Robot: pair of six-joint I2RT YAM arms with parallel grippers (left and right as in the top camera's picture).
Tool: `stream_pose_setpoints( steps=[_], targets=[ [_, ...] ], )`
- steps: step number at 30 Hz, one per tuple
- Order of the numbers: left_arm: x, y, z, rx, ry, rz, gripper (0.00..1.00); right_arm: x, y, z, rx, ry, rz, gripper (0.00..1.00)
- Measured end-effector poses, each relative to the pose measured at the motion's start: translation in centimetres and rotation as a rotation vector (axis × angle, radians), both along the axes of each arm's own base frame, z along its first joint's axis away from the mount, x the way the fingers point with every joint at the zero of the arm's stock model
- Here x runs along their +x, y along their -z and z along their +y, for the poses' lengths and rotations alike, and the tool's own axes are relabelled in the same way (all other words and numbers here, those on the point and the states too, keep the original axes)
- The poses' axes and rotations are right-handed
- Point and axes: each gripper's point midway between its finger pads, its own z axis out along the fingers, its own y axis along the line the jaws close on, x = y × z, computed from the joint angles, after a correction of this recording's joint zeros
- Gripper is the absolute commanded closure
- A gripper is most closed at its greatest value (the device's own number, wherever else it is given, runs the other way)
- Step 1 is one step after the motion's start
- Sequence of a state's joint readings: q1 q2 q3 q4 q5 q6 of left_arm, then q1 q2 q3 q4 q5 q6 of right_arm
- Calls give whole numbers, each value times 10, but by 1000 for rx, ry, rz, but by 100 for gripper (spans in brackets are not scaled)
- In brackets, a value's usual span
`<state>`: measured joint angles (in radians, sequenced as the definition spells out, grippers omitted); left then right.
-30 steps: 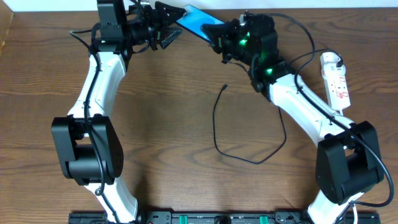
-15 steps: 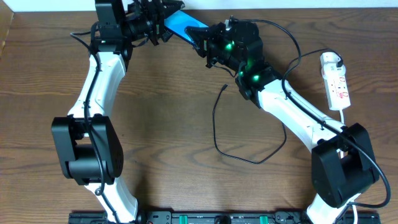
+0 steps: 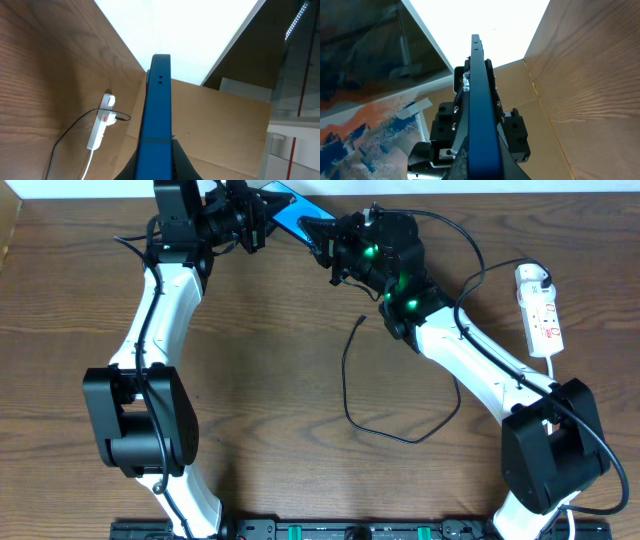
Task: Plug charger to phone and switch on socket
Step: 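Grasp the black cable's USB-C end with the right gripper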
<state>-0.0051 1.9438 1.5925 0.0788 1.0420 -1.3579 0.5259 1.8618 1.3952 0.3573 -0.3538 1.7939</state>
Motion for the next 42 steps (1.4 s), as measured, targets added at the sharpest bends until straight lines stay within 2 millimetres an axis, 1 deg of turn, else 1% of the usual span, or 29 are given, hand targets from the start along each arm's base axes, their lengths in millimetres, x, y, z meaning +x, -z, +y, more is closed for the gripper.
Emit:
stream_pose_setpoints(
  steps=[2,4,7,9,10,11,12,13,14,16,18,20,24,26,30,32,35,38,42],
  targets=[
    [0,0,0,1,0,-1,93,0,2,0,-6,0,4,82],
    [0,0,-1,12,2,-17,93,0,5,-1,-19,2,7,69],
    [0,1,-1,34,9,-46,93,-1,15,-2,-63,-2,22,63],
    [-2,7,0,58,15,-48,93,-1,28,-7,-115,0,39,59],
    [-3,12,2,75,20,-46,93,1,33,-11,-144,1,39,53],
    [-5,17,7,97,27,-50,93,4,43,-21,-207,4,30,49],
    [-8,23,14,119,36,-51,92,9,58,-38,-303,4,21,43],
    [-10,27,22,135,38,-54,93,13,68,-51,-362,10,16,40],
    [-10,29,28,146,38,-61,93,15,73,-59,-402,9,10,37],
    [-14,32,42,162,52,-83,92,16,95,-87,-538,-6,15,34],
    [-18,34,55,171,64,-110,93,12,114,-106,-667,-51,3,34],
    [-23,35,63,167,83,-129,93,-2,136,-116,-806,-134,-1,35],
    [-30,42,61,166,113,-119,93,-18,154,-120,-880,-208,33,39],
    [-31,41,60,167,122,-132,92,-23,165,-119,-900,-235,53,42],
    [-32,41,60,169,126,-139,92,-30,201,-113,-908,-303,117,44],
    [-32,41,60,168,127,-134,93,-33,216,-111,-900,-328,150,47],
    [-33,43,60,169,129,-127,93,-40,239,-106,-888,-365,202,48],
    [-33,43,60,172,130,-132,93,-46,253,-97,-868,-402,229,51],
    [-33,43,60,172,130,-130,93,-53,263,-90,-851,-433,253,60]
  ],
)
